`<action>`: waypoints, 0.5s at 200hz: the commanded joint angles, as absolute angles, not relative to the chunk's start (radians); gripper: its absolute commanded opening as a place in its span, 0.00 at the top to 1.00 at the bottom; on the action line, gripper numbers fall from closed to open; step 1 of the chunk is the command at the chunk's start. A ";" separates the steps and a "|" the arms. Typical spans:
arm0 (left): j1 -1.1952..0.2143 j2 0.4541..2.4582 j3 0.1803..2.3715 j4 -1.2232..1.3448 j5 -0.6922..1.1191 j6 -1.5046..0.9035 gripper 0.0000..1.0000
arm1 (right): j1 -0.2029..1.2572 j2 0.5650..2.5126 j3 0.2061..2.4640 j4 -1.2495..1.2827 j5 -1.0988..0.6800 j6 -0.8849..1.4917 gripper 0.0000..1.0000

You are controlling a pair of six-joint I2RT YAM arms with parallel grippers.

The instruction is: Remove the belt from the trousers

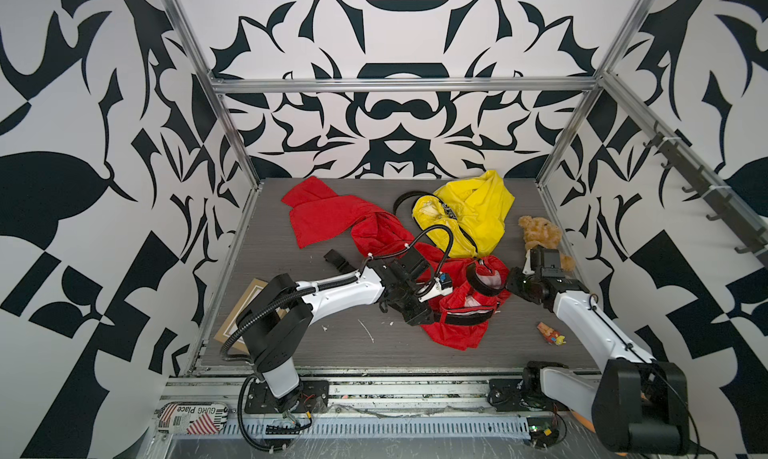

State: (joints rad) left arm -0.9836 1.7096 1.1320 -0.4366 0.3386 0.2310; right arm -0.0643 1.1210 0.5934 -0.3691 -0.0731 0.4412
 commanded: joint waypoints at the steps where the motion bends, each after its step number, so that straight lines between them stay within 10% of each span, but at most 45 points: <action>1: -1.009 1.745 1.116 -0.450 0.315 0.227 0.54 | -0.066 1.106 0.614 -0.359 -0.080 0.434 0.67; 31: -1.016 1.756 1.093 -0.403 0.257 0.212 0.59 | -0.065 1.098 0.613 -0.361 -0.085 0.435 0.67; 75: -1.022 1.676 1.061 -0.364 0.113 0.176 0.99 | -0.064 1.111 0.634 -0.388 -0.165 0.432 0.60; 100: -1.022 1.542 1.005 -0.354 0.011 0.152 1.00 | -0.014 1.108 0.651 -0.427 -0.173 0.417 0.57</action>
